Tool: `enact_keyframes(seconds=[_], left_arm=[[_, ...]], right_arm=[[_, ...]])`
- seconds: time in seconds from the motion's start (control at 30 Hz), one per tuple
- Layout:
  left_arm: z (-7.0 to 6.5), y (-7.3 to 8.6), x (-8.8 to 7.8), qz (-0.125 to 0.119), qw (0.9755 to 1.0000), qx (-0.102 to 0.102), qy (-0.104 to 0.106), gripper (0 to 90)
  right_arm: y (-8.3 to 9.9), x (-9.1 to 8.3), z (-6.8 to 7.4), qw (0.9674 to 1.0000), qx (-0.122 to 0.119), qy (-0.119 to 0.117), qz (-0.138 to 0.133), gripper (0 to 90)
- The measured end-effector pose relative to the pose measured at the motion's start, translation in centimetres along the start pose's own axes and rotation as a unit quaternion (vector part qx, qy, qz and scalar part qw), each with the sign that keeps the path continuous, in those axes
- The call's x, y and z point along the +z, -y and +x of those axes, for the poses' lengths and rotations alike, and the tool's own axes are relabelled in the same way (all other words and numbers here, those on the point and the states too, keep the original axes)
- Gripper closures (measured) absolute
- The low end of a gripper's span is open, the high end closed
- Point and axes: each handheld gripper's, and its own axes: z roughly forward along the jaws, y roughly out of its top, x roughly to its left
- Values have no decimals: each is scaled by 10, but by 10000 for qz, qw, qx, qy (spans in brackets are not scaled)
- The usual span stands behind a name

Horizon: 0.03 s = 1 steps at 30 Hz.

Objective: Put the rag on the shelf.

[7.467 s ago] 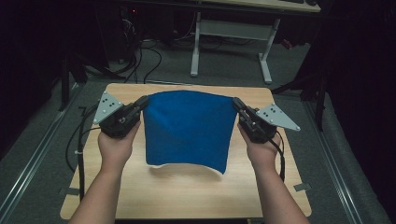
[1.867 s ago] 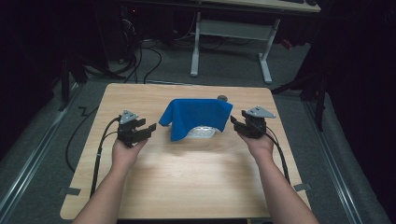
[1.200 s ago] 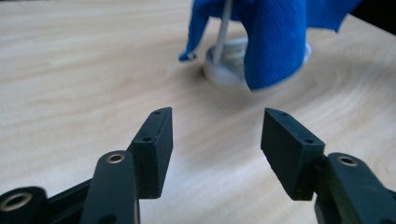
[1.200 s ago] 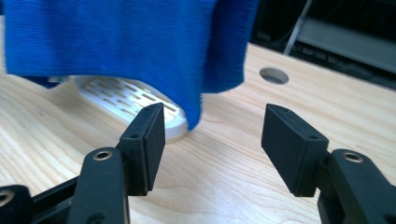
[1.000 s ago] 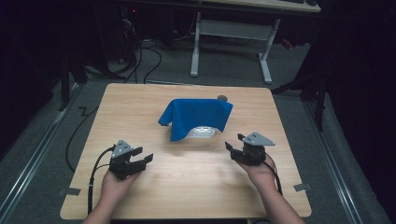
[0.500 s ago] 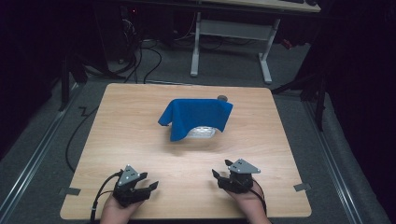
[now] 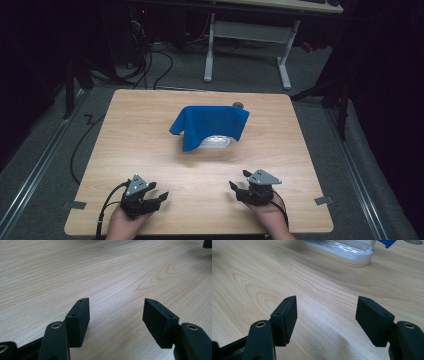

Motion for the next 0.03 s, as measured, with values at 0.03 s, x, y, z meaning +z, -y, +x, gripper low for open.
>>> enact_keyframes(seconds=[0.03], left_arm=[[1,0,-1,-5,10000,-23,-4,385]], right_arm=[[0,-1,-1,10000,32,16,-12,339]])
